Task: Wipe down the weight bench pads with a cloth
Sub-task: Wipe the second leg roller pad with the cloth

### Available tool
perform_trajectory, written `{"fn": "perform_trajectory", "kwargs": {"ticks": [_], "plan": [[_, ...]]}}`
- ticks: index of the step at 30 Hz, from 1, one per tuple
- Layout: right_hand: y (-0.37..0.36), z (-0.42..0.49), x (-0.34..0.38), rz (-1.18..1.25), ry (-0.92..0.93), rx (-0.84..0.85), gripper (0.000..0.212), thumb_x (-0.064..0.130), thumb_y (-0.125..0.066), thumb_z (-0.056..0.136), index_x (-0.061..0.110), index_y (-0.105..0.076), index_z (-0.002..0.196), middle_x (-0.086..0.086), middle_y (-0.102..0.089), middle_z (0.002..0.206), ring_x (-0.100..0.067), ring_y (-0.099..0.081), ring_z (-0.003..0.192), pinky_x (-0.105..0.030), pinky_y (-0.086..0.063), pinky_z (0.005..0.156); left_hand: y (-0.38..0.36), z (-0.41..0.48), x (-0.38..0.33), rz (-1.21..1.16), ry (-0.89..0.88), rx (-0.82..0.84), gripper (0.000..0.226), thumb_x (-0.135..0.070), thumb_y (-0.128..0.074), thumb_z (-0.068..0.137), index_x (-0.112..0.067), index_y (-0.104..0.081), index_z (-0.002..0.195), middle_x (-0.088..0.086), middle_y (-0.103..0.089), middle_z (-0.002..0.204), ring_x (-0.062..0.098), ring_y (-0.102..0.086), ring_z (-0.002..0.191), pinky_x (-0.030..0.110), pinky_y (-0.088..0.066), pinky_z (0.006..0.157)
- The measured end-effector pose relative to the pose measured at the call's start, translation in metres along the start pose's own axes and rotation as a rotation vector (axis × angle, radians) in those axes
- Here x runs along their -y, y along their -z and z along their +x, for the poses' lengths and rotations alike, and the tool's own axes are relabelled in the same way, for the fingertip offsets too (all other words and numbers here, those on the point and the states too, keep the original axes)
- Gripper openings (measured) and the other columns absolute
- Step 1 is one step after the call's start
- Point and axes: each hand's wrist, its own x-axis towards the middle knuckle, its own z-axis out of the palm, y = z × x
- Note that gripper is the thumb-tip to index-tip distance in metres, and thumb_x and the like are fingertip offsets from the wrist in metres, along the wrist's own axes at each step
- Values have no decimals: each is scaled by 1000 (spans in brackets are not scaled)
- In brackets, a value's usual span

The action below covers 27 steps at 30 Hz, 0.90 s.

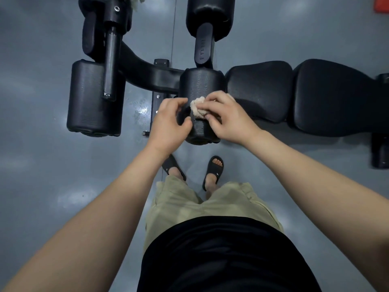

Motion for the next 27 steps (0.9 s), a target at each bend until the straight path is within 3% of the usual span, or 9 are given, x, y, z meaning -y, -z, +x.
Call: {"fn": "perform_trajectory", "kwargs": {"ticks": [2, 4, 10, 15, 19, 23, 27], "plan": [[-2, -11, 5, 40, -6, 13, 37, 5, -65, 84, 11, -70, 120, -7, -60, 117, -21, -56, 107, -35, -45, 99, -2, 1, 0, 22, -99, 74, 56, -18, -68, 83, -11, -57, 137, 0, -55, 128, 7, -50, 119, 14, -35, 107], [-3, -20, 11, 94, -55, 31, 37, 4, -66, 82, 9, -66, 119, -4, -60, 117, -18, -55, 108, -33, -44, 99, -5, -2, 2, 58, -167, 136, 55, -17, -68, 82, -11, -58, 136, 3, -58, 128, 15, -53, 121, 24, -39, 108], [-11, -38, 18, 184, -89, -13, 24, 2, -69, 81, 4, -67, 105, -6, -62, 109, -22, -60, 103, -38, -50, 92, -17, -22, 14, 202, -281, 76, 25, -7, -65, 87, -8, -72, 111, 5, -62, 101, 25, -58, 101, 31, -49, 85], [-16, -53, 26, 213, -56, -4, 22, 0, -68, 80, 4, -69, 102, -6, -62, 108, -21, -62, 99, -36, -52, 85, -21, -41, 18, 238, -296, 41, 19, -5, -65, 85, -5, -74, 102, 7, -58, 90, 28, -57, 92, 38, -52, 72], [-9, -58, 31, 252, -109, 84, 25, 0, -68, 75, 7, -69, 99, -2, -61, 104, -11, -60, 93, -28, -50, 80, -20, -53, 18, 191, -277, 101, 19, -8, -71, 82, -9, -74, 100, 3, -57, 89, 23, -59, 87, 33, -50, 73], [8, -32, 40, 232, -165, 53, 25, 3, -68, 80, 12, -69, 102, 2, -60, 100, -4, -56, 88, -14, -42, 80, -8, -43, 13, 44, -182, -32, 15, -8, -71, 83, -10, -72, 98, -2, -53, 92, 9, -55, 83, 14, -42, 76], [5, 12, 33, 92, -113, -6, 21, 5, -65, 84, 11, -70, 103, -2, -59, 102, -10, -57, 94, -20, -47, 85, 3, 2, 12, 62, -132, -128, 8, -9, -68, 83, -10, -72, 90, 0, -57, 99, 13, -57, 95, 5, -35, 83]]}}
